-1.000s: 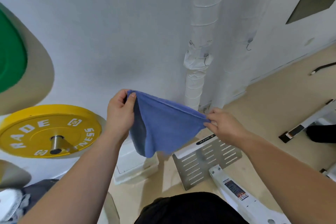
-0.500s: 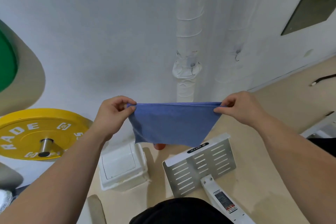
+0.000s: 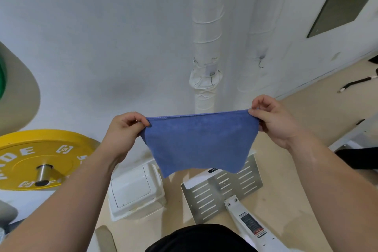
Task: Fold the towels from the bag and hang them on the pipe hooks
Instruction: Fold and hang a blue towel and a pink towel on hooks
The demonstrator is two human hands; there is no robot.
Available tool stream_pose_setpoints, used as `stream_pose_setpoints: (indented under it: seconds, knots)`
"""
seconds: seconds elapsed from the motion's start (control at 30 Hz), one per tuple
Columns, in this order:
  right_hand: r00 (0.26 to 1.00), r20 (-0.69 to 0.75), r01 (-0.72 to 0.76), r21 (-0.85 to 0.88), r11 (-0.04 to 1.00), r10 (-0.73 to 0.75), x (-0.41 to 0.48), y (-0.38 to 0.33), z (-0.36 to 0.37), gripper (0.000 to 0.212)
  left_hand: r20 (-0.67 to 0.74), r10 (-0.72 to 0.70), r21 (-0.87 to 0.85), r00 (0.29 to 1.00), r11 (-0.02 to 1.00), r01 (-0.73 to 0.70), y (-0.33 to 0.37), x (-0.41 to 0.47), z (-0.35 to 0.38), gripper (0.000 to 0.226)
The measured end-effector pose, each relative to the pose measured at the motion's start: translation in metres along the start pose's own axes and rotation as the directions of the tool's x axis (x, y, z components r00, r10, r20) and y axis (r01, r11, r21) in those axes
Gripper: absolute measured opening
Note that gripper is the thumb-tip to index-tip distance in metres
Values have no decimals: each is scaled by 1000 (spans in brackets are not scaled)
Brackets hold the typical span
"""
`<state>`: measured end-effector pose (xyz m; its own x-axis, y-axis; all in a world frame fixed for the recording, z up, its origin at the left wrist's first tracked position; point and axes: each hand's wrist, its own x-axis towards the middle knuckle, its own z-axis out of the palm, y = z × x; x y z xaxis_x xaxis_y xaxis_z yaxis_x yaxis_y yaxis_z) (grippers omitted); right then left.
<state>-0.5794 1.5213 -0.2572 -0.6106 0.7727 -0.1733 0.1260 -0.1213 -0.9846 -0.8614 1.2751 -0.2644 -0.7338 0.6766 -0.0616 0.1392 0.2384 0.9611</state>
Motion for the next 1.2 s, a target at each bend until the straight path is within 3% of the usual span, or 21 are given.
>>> stream_pose_setpoints:
  seconds: [0.2, 0.37, 0.47, 0.53, 0.6, 0.77, 0.9, 1.0, 1.07, 1.2]
  knots:
    - [986, -147, -83, -24, 996, 79, -10, 9, 26, 31, -74, -153, -49, 985, 987, 150, -5, -4, 10, 27]
    - [972, -219, -93, -56, 994, 79, -24, 11, 59, 26, -79, -139, -30, 987, 990, 137, 1, -19, 30, 27]
    - [986, -138, -95, 21, 995, 97, -38, 4, 86, 33, -2, -87, -73, 996, 994, 86, 17, -35, 48, 31]
    - [995, -3, -98, 62, 993, 98, -50, -3, 104, 36, 48, -42, -103, 998, 994, 46, 27, -46, 59, 32]
    - [994, 106, -29, -5, 1000, 30, -57, -2, 116, 34, 75, 12, -124, 997, 992, -2, 30, -52, 67, 34]
    - [986, 109, 143, -141, 980, -128, -62, 3, 121, 28, 102, -24, -240, 995, 970, 48, 32, -62, 72, 34]
    - [953, 152, 296, -265, 918, -263, -60, 9, 120, 28, 113, -89, -247, 990, 962, 114, 30, -66, 72, 20]
    - [923, 185, 383, -339, 859, -339, -58, 14, 117, 24, 69, -93, -216, 993, 971, 106, 29, -66, 72, 22]
    - [915, 220, 401, -394, 827, -339, -59, 12, 116, 23, 62, -94, -205, 994, 973, 105, 28, -65, 70, 21]
    - [915, 257, 397, -420, 816, -312, -57, 7, 115, 32, 179, -88, -179, 980, 976, 120, 27, -69, 71, 18]
